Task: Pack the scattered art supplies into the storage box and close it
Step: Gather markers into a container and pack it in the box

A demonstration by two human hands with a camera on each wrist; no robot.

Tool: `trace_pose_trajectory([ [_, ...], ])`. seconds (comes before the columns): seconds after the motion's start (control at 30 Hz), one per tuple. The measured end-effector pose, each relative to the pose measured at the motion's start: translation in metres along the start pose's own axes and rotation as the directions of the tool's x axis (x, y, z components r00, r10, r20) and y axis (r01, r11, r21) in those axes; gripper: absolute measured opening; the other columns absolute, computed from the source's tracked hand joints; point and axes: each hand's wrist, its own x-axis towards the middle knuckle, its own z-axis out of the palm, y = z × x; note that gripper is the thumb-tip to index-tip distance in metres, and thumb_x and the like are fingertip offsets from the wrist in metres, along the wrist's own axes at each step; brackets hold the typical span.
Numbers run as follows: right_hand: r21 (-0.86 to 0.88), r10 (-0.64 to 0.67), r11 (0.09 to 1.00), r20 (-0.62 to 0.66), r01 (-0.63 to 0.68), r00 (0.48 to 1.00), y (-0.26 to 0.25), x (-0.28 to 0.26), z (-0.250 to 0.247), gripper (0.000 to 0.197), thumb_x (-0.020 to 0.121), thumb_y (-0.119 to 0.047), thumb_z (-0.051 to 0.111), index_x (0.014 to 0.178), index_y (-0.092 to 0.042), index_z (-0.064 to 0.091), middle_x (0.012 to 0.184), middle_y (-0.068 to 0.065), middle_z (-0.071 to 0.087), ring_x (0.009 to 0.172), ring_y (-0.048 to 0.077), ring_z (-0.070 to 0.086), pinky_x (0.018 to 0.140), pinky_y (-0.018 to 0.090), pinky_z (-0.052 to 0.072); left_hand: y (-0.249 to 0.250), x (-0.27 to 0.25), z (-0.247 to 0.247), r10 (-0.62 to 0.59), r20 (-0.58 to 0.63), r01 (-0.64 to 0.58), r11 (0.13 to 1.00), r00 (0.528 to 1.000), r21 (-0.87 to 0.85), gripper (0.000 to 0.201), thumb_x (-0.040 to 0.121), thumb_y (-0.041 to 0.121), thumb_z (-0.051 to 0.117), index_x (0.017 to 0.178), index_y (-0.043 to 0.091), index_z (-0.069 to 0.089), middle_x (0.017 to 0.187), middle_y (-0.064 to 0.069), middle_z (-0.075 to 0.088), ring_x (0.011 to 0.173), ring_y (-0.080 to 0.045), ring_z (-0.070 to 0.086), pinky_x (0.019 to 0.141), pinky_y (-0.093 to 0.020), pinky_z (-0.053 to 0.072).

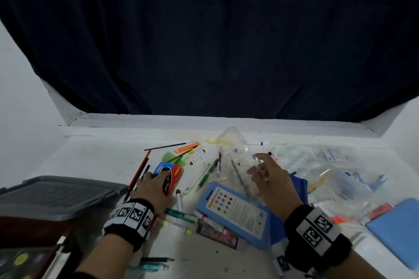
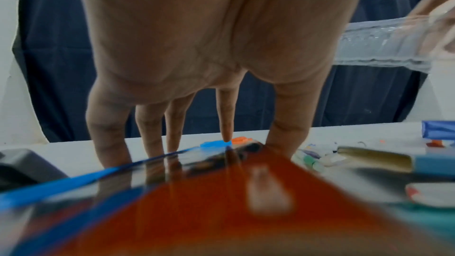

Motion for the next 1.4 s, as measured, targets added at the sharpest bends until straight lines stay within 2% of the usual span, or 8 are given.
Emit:
trace_pose_trajectory([
  [0.13,0.329,0.097,0.938,0.044,-0.106,0.994,-0.009,-0.036,-0.006,0.025,0.097,-0.008,0.053,0.103,-0.032,0.055,0.087,0.009,0.07,0.077,0.025,0.067,0.072,0.039,0.053,-0.006,-0.005,-0.001,0.084,-0.057,-0.092,0.984,0.995,-0.151,0.098,0.052,0.069,0.064,0.142,0.044,0.035,0.12,-0.002,0.059,0.108,-0.025,0.06,0.093,-0.045,0.054],
  [0.27,0.499,0.15,0.848,0.097,-0.178,0.984,-0.011,-0.069,-0.015,0.023,0.096,0.001,0.051,0.106,-0.019,0.056,0.089,0.014,0.066,0.076,0.025,0.07,0.067,0.035,0.047,0.016,-0.059,-0.021,0.211,-0.221,-0.275,0.908,0.952,-0.317,0.082,0.066,0.032,0.084,0.136,0.037,0.043,0.116,0.003,0.064,0.102,-0.018,0.062,0.089,-0.038,0.055],
  [0.4,0.605,0.21,0.747,0.176,-0.274,0.962,0.007,-0.096,-0.016,0.036,0.091,0.016,0.045,0.109,-0.015,0.054,0.085,0.014,0.06,0.065,0.024,0.067,0.051,0.024,0.044,0.018,-0.118,-0.018,0.261,-0.308,-0.377,0.826,0.915,-0.419,0.092,0.056,0.027,0.087,0.134,0.04,0.039,0.111,0.012,0.063,0.099,-0.011,0.064,0.082,-0.032,0.056],
  [0.6,0.323,0.225,0.885,0.335,-0.335,0.915,0.03,-0.141,-0.009,0.031,0.09,0.004,0.052,0.103,-0.024,0.053,0.089,0.017,0.054,0.056,0.013,0.061,0.051,0.022,0.039,-0.012,-0.186,0.029,0.274,-0.316,-0.363,0.893,0.908,-0.267,0.107,0.052,0.035,0.089,0.142,0.039,0.032,0.123,0.018,0.045,0.106,-0.012,0.058,0.091,-0.039,0.051],
  [0.8,-0.094,0.16,0.987,0.477,-0.131,0.864,0.034,-0.166,0.005,0.031,0.092,-0.003,0.048,0.107,-0.031,0.053,0.09,0.008,0.061,0.071,0.013,0.06,0.068,0.028,0.049,-0.055,-0.203,0.062,0.24,-0.278,-0.297,0.937,0.93,-0.184,0.114,0.054,0.034,0.093,0.146,0.042,0.026,0.122,0.014,0.049,0.106,-0.014,0.052,0.094,-0.037,0.049],
  [1.0,-0.452,0.16,0.882,0.551,0.132,0.819,0.02,-0.174,0.018,0.06,0.095,-0.014,0.044,0.151,-0.025,0.026,0.141,-0.002,0.042,0.127,0.016,0.041,0.11,0.035,0.032,-0.084,-0.202,0.073,0.41,-0.297,-0.413,0.909,0.862,0.053,0.058,0.063,0.005,0.076,0.113,0.034,0.07,0.109,0.009,0.068,0.1,-0.023,0.066,0.075,-0.042,0.045],
  [1.2,-0.481,0.175,0.859,0.596,0.174,0.783,-0.004,-0.179,0.03,0.061,0.099,-0.045,0.044,0.153,-0.027,0.023,0.152,-0.005,0.033,0.138,0.016,0.032,0.114,0.032,0.027,-0.108,-0.208,0.084,0.466,-0.03,-0.467,0.882,0.884,-0.064,0.074,0.076,0.046,0.076,0.143,0.044,0.045,0.142,0.022,0.044,0.132,-0.002,0.042,0.114,-0.026,0.035],
  [1.4,-0.524,0.179,0.82,0.617,0.23,0.767,-0.01,-0.18,0.048,0.082,0.086,-0.063,0.056,0.151,-0.028,0.022,0.148,-0.002,0.033,0.132,0.018,0.035,0.109,0.038,0.036,-0.123,-0.204,0.074,0.423,-0.091,-0.431,0.895,0.902,-0.114,0.099,0.068,0.035,0.088,0.148,0.045,0.03,0.14,0.027,0.032,0.133,0.0,0.03,0.112,-0.015,0.022],
])
